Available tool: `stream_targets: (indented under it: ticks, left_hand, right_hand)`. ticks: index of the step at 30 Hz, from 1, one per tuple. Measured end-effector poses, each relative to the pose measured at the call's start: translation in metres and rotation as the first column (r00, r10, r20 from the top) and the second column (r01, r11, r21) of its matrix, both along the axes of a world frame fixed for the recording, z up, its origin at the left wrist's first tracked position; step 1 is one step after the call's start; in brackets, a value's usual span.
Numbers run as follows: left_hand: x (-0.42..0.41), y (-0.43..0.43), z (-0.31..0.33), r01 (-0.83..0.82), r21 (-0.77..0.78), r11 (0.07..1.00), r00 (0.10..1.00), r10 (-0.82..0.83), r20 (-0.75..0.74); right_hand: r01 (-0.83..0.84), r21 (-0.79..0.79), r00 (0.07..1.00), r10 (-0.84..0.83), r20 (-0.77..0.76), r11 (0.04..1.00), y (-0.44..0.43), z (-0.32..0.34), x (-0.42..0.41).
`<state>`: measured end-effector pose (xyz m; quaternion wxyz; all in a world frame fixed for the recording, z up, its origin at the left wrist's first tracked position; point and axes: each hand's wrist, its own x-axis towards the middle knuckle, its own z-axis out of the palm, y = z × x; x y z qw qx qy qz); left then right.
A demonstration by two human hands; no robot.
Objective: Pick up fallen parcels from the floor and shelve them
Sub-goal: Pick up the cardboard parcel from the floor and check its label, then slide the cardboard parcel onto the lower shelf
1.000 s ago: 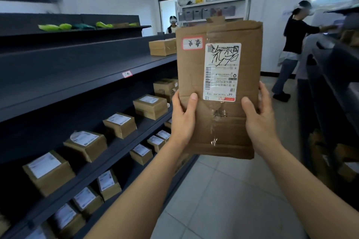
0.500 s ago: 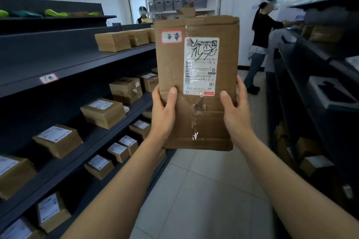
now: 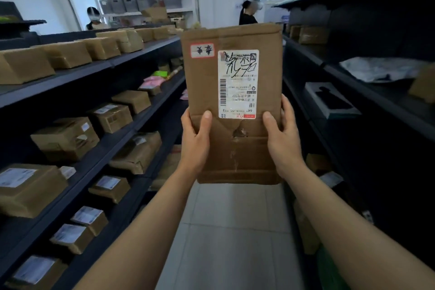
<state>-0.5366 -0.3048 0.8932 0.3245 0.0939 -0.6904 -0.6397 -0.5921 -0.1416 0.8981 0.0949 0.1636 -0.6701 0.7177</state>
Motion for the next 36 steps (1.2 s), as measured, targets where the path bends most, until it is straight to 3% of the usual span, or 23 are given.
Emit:
stream_targets:
  ticks: [11,18,28,36]
  left_hand:
    - [-0.114,-0.052,-0.011,0.281,-0.076,0.957,0.958,-0.275,0.080]
    - [-0.156,-0.034,-0.046,0.458,-0.068,0.887,0.876,-0.436,0.204]
    - [-0.183,0.058,-0.109,0.674,0.027,0.738,0.675,-0.630,0.383]
    - [-0.219,0.131,-0.132,0.762,0.060,0.645,0.517,-0.661,0.544]
  right_hand:
    - [0.291,-0.046,0.956,-0.289,0.051,0.956,-0.045,-0.020,-0.057]
    - [0.487,-0.007,0.864,-0.480,0.154,0.873,-0.032,-0.050,-0.055]
    - [0.657,0.154,0.674,-0.667,0.319,0.738,0.041,-0.108,-0.039]
    - [0.710,0.228,0.534,-0.721,0.442,0.666,0.108,-0.133,-0.058]
